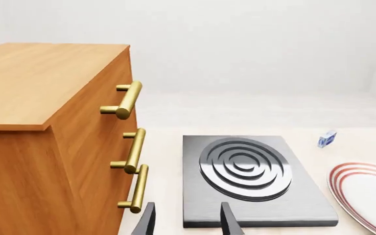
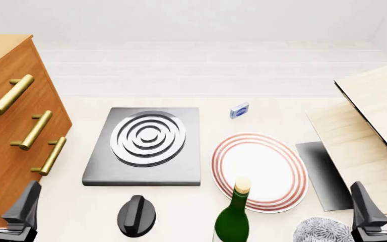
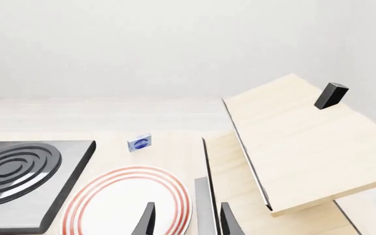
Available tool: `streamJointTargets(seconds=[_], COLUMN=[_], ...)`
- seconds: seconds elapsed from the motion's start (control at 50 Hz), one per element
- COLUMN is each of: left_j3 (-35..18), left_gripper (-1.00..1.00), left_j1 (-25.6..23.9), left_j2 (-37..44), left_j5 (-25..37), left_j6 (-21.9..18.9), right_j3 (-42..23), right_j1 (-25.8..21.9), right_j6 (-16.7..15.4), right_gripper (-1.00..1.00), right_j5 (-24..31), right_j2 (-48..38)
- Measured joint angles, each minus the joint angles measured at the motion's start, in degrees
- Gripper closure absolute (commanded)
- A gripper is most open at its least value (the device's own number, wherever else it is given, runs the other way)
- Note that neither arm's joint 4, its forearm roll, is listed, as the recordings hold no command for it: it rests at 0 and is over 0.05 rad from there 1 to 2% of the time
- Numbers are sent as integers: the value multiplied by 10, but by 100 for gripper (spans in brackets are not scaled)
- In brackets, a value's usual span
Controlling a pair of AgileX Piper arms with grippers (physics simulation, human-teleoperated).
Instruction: Turn on the stove.
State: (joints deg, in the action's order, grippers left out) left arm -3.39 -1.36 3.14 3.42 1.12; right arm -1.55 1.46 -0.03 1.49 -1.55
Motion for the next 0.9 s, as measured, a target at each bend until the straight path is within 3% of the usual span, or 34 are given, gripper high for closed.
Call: streamJointTargets(seconds=[0.12,0.34,0.66,0.9], left_j3=[-1,-45,-141,-164], left_gripper=[-100,-100,-100,-100], left_j1=[-12,-34,-87,-134], left_j2=[-14,-18,84,217], left_j5=[-2,50,88,80], left_j6=[-15,3,-10,15], right_j3=[6,9,6,9], right_j1=[-2,-6,-5,-2], right_j6=[-4,-2,4,5], right_gripper=[-100,-100,-100,-100], right_j5=[-5,-7,-10,-11], right_j2=[7,12,15,15])
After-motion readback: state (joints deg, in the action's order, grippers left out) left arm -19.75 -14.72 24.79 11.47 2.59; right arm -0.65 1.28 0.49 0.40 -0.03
